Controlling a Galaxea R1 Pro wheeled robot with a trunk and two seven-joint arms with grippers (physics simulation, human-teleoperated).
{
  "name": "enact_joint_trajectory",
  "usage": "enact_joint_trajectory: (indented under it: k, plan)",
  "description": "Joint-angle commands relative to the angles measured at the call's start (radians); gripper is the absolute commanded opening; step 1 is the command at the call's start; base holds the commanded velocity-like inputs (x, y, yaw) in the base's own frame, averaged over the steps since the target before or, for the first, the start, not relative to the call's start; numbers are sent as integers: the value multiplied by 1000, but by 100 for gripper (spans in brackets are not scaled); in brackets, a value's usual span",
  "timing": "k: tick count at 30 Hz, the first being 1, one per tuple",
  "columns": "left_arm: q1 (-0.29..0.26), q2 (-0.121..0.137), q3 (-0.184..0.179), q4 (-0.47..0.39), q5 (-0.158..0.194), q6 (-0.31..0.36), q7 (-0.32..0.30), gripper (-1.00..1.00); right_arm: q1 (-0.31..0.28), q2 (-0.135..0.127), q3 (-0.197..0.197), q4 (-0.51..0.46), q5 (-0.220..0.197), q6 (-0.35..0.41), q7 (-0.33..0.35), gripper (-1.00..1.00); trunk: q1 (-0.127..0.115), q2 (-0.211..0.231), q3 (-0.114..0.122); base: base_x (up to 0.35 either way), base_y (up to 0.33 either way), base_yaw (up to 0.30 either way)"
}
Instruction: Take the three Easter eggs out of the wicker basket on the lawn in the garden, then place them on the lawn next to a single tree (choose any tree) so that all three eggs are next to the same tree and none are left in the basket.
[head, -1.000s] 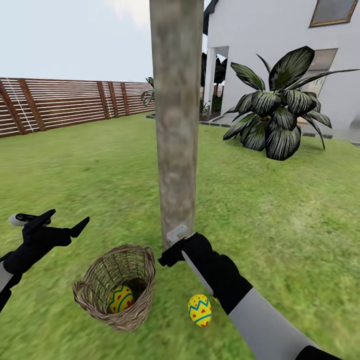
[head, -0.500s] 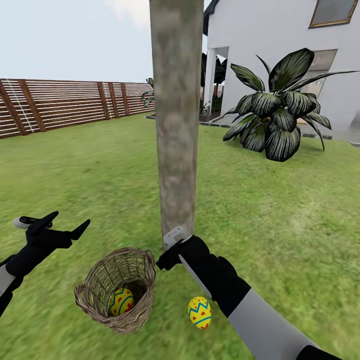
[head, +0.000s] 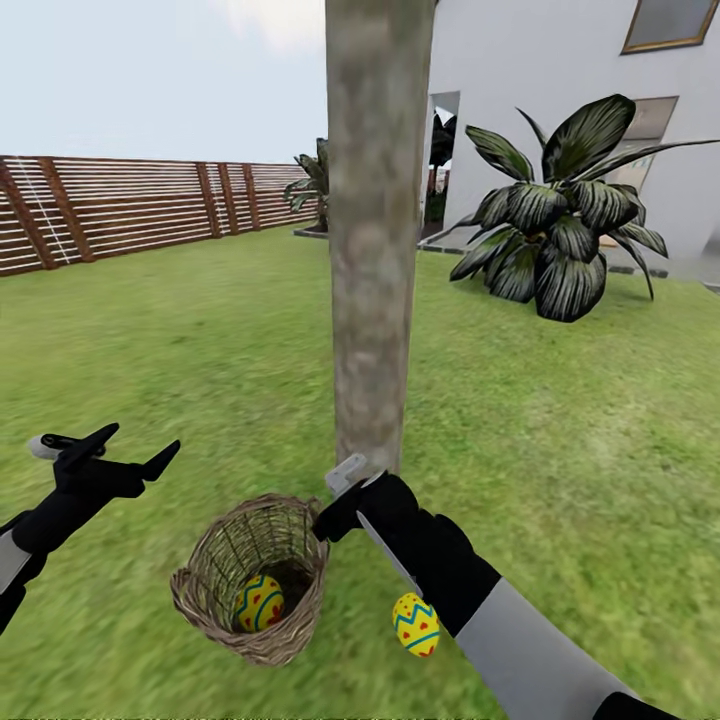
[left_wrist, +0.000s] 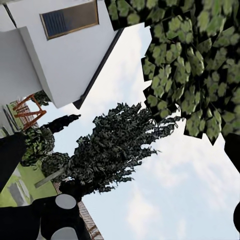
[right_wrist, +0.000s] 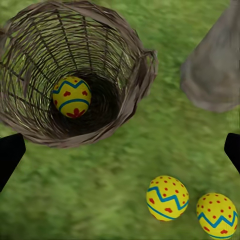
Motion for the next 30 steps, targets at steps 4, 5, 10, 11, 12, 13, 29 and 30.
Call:
enact_joint_trajectory:
  k: [4, 5, 10, 11, 12, 13, 29, 30]
  plan:
    - [0, 0, 1, 0, 4, 6, -1, 100, -1, 0, 1, 0, -7, 4, -4, 100, 0, 0, -7, 0, 36, 0]
    - [0, 0, 0, 1, 4, 6, -2, 100, -1, 0, 1, 0, -7, 4, -4, 100, 0, 0, -9, 0, 8, 0]
    - [0, -1, -2, 0, 10, 6, -4, 100, -1, -1, 1, 1, -7, 4, -4, 100, 0, 0, -17, 0, 2, 0]
    - [0, -1, -2, -1, 10, 6, -4, 100, -1, -1, 1, 2, -7, 4, -4, 100, -4, 7, -15, 0, 0, 0]
    - [0, -1, -2, -1, 9, 6, -5, 100, -1, -1, 1, 3, -7, 4, -4, 100, -8, 14, -14, 0, 0, 0]
    - [-1, -1, -2, -1, 10, 6, -5, 100, -1, -1, 1, 3, -7, 3, -4, 100, -12, 21, -12, 0, 0, 0]
    - [-1, -17, -3, -1, 14, 9, -7, 100, 0, -1, 1, 7, -8, 3, -4, 100, -54, 98, -3, 0, 0, 0]
    - [-1, -20, -3, -2, 15, 8, -7, 100, 0, -1, 1, 7, -8, 3, -4, 100, -54, 98, -5, 0, 0, 0]
